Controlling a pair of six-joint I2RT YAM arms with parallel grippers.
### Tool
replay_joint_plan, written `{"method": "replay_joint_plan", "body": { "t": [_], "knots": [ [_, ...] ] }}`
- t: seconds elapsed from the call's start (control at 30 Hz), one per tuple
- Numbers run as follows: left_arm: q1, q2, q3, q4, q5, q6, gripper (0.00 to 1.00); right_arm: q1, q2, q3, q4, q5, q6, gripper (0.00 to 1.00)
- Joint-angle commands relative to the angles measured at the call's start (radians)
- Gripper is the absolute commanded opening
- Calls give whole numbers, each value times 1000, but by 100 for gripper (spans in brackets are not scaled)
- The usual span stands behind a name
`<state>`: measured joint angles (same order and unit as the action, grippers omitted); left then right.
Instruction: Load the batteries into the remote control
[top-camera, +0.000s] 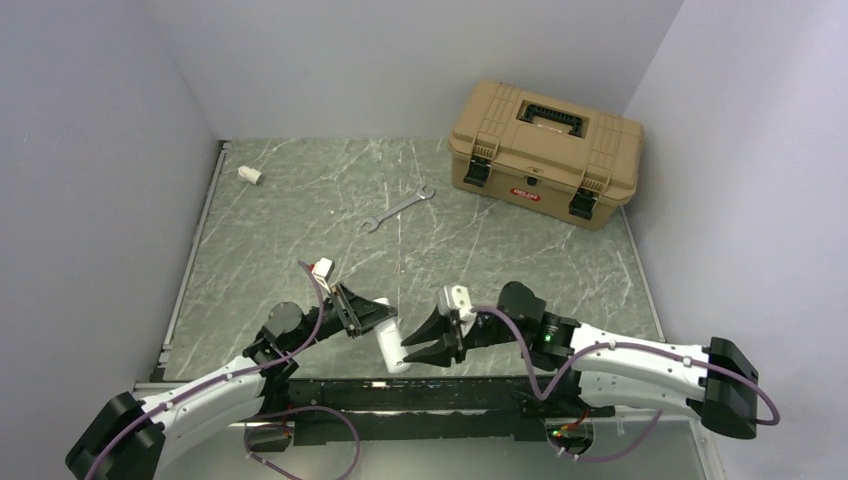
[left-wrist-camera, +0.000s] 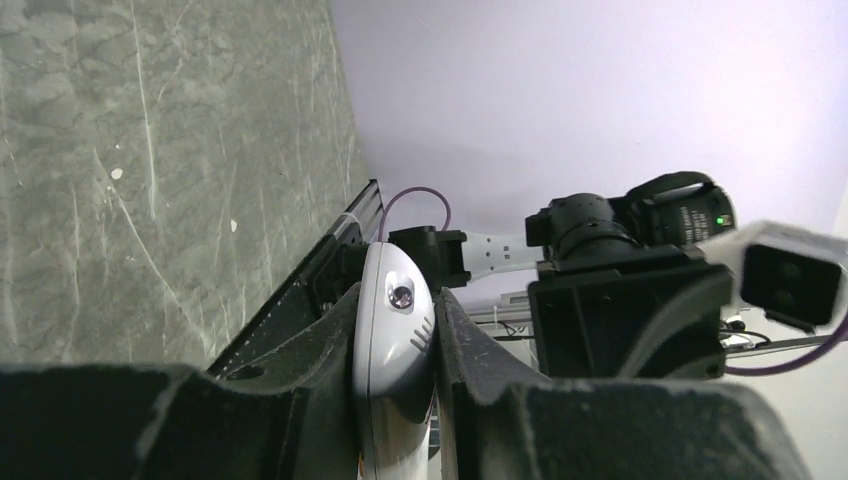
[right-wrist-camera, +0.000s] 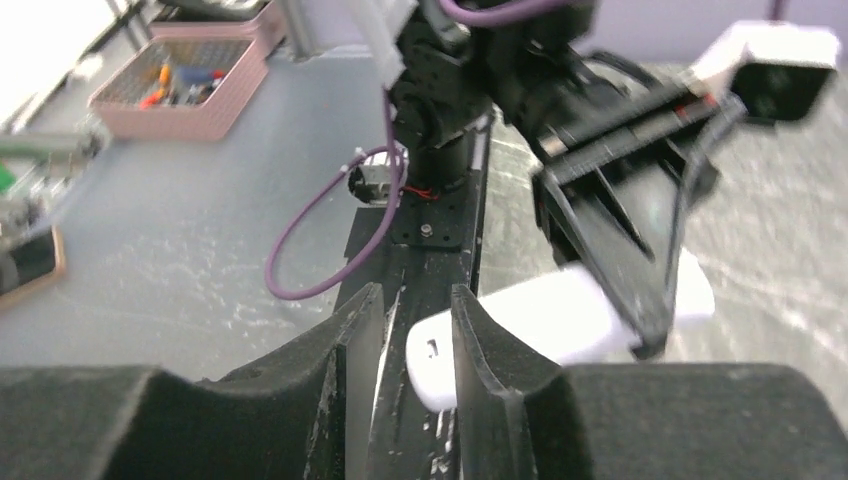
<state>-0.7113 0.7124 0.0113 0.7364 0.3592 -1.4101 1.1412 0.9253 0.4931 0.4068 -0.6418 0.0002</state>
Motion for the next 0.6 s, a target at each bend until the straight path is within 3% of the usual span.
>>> {"method": "replay_joint_plan", "body": {
  "t": [0.0,0.1,0.27,0.4,0.57],
  "knots": [
    [-5,-16,21,61,-21,39,0,3,-105,-96,118,289,335,34],
    [-5,-31,29,44,-27,64,0,2,-168,-155,112,478,556,45],
    [-5,-50,45,38,-20,93,0,-3,-195,-130,-84,678,817,62],
    [-4,-53,55,35,-13,103,0,-8,-133,-95,-101,608,856,81],
    [-5,-45,63,52,-4,100,0,-9,-5,-49,-67,468,874,85]
  ]
}}
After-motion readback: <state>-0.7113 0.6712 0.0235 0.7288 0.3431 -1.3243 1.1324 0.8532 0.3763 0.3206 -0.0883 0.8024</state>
